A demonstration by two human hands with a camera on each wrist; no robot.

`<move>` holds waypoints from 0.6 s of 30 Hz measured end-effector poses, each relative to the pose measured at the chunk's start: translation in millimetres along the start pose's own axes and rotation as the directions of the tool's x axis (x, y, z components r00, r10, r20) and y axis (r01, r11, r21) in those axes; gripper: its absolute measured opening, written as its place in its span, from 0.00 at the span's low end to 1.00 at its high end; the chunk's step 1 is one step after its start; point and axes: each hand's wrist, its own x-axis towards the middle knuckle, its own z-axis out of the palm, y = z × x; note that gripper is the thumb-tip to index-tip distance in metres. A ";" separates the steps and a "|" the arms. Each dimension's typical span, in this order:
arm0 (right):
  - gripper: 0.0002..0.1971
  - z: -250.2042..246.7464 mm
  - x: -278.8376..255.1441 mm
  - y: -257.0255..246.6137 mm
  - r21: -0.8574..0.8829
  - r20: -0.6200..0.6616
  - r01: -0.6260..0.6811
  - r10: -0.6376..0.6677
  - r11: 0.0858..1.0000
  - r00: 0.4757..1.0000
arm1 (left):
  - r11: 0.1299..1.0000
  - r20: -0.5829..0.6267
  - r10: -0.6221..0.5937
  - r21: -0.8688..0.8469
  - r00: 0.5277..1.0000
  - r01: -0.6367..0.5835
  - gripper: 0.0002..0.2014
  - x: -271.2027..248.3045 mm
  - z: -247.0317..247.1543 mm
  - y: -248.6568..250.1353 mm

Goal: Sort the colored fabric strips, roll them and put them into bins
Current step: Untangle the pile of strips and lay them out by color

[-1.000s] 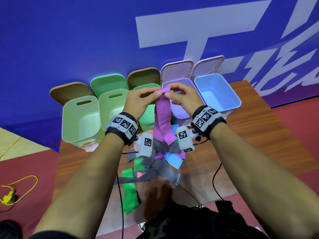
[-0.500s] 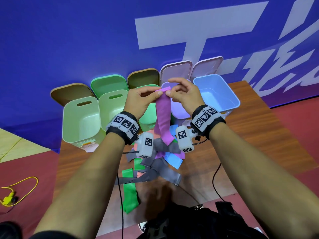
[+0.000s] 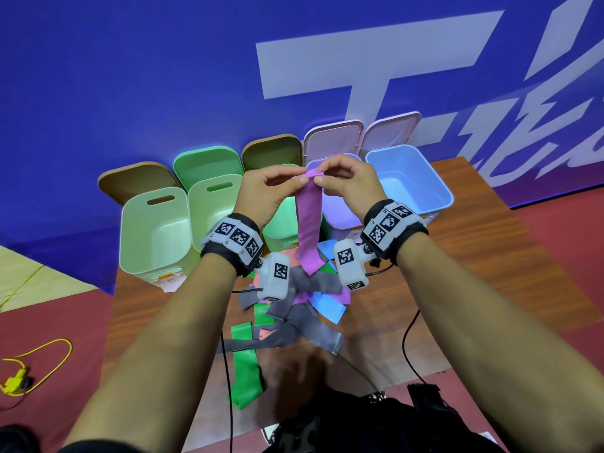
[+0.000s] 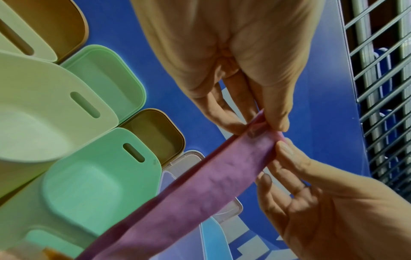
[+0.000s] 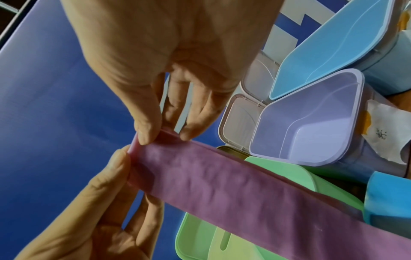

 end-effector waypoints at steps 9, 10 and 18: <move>0.09 -3.0 -0.2 -4.2 0.003 0.031 -0.013 0.013 1.000 0.999 | 0.999 -0.010 0.011 0.041 1.000 -0.010 0.08 2.4 -1.5 -1.1; 0.09 -3.4 0.3 -5.0 0.026 0.035 -0.020 0.019 0.999 0.999 | 1.000 -0.009 -0.016 0.015 1.000 0.016 0.08 2.1 -0.7 -1.3; 0.08 -8.1 2.2 -12.8 0.078 0.022 -0.058 0.057 0.995 0.998 | 0.961 0.199 -0.252 0.168 0.947 0.220 0.16 -11.3 13.3 -40.0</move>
